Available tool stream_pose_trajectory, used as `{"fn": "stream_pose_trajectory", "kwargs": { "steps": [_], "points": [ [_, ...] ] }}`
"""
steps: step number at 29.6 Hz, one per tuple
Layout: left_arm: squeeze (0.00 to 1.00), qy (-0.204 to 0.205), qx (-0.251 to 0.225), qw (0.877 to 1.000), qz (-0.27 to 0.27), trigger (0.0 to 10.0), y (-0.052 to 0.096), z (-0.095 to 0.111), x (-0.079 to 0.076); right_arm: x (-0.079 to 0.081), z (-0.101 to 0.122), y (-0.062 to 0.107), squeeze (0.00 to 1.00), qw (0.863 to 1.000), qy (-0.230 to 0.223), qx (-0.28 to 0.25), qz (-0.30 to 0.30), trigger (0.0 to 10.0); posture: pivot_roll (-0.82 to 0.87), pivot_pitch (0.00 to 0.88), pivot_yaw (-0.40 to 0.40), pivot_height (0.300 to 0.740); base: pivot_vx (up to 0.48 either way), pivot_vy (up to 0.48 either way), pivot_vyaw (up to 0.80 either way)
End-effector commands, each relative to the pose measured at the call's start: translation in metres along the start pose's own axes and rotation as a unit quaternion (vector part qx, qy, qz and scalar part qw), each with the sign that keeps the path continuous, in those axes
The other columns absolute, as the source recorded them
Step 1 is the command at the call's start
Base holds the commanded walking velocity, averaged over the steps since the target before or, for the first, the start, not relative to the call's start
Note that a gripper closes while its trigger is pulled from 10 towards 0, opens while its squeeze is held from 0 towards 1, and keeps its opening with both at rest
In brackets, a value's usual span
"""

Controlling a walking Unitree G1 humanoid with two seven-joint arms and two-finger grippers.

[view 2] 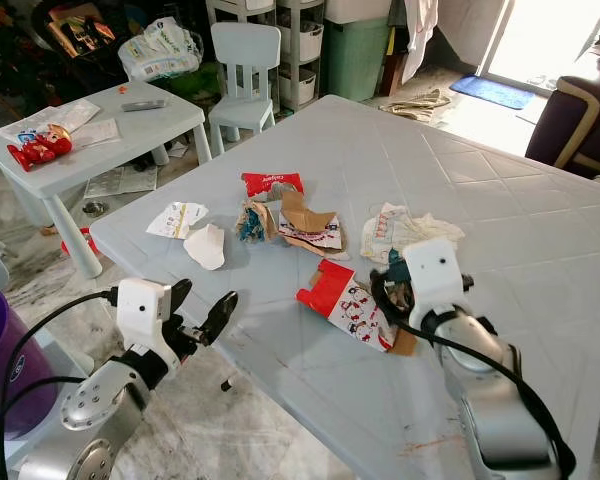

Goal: Picking trash to rubbish bin

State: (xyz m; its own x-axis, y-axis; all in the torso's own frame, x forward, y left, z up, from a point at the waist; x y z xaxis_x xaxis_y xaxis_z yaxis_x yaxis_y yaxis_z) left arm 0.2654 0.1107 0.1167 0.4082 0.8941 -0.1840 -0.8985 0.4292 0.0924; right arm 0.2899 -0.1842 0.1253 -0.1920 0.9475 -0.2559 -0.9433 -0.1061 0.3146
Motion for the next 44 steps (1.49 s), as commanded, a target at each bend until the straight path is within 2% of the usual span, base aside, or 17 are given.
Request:
{"fn": "stream_pose_trajectory", "kwargs": {
  "steps": [1,5,13,20,21,22,23,24,40,44],
  "points": [
    [0.0,-0.004,0.005,1.0,-0.024,10.0,-0.003,0.0,-0.007,-0.001,0.003,0.004,0.0,1.0,-0.002,-0.001,0.0,10.0,0.0,0.047,-0.039,0.74,0.0,0.0,0.0],
    [0.0,-0.025,0.015,0.998,-0.057,10.0,-0.003,-0.003,-0.017,0.006,0.0,0.004,0.0,1.0,-0.023,0.001,0.014,10.0,-0.01,0.043,-0.041,0.74,0.0,0.0,0.0],
    [0.0,-0.028,0.012,0.998,-0.055,10.0,-0.005,-0.003,-0.017,0.015,0.001,-0.003,0.0,0.999,-0.037,-0.009,0.025,10.0,0.01,0.036,-0.048,0.74,0.0,0.0,0.0],
    [0.0,-0.032,0.008,0.998,-0.055,10.0,-0.005,-0.002,-0.018,0.025,-0.005,-0.009,0.0,0.999,-0.032,-0.003,0.039,10.0,0.02,0.032,-0.058,0.74,0.0,0.0,0.0],
    [0.0,-0.033,0.008,0.998,-0.055,10.0,-0.005,-0.002,-0.018,0.026,-0.006,-0.01,0.0,0.999,-0.032,-0.002,0.04,8.9,0.02,0.032,-0.058,0.74,0.0,0.0,0.0],
    [0.0,-0.033,0.008,0.998,-0.054,10.0,-0.005,-0.002,-0.018,0.027,-0.007,-0.01,0.0,0.999,-0.031,-0.002,0.04,4.0,0.02,0.031,-0.059,0.74,0.0,0.0,0.0],
    [0.0,-0.033,0.008,0.998,-0.054,10.0,-0.005,-0.002,-0.018,0.027,-0.007,-0.01,0.0,0.999,-0.031,-0.004,0.039,3.0,0.02,0.031,-0.061,0.74,0.0,0.0,0.0],
    [0.0,-0.033,0.008,0.998,-0.053,10.0,-0.005,-0.002,-0.018,0.027,-0.007,-0.011,0.0,0.999,-0.032,-0.005,0.04,0.0,0.02,0.03,-0.062,0.74,0.0,0.0,0.0],
    [0.0,-0.034,0.005,0.998,-0.052,10.0,-0.007,-0.002,-0.018,0.021,-0.009,-0.013,0.0,0.999,-0.024,-0.015,0.023,0.0,0.02,0.03,-0.064,0.74,0.0,0.0,0.0],
    [0.0,-0.034,0.004,0.998,-0.052,10.0,-0.007,-0.002,-0.019,0.021,-0.012,-0.013,0.0,1.0,-0.008,-0.011,0.02,0.0,0.02,0.032,-0.064,0.74,0.0,0.0,0.0]
  ]
}}
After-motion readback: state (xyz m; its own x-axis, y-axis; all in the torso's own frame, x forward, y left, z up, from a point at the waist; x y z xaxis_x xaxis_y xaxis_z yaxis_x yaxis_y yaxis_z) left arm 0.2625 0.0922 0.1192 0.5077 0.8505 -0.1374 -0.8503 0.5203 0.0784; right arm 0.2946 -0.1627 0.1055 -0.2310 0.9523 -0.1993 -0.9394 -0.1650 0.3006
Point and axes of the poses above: a point about 5 cm out from each wrist's last joint towards the gripper, its own y axis pointing back from the gripper into the wrist, its own z axis along the axis of the wrist's last joint, x = y × z, the point moved 3 cm from there along -y, pointing out of the wrist towards the gripper, and after that the axes turned 3 degrees about y, right-handed, at the moved point
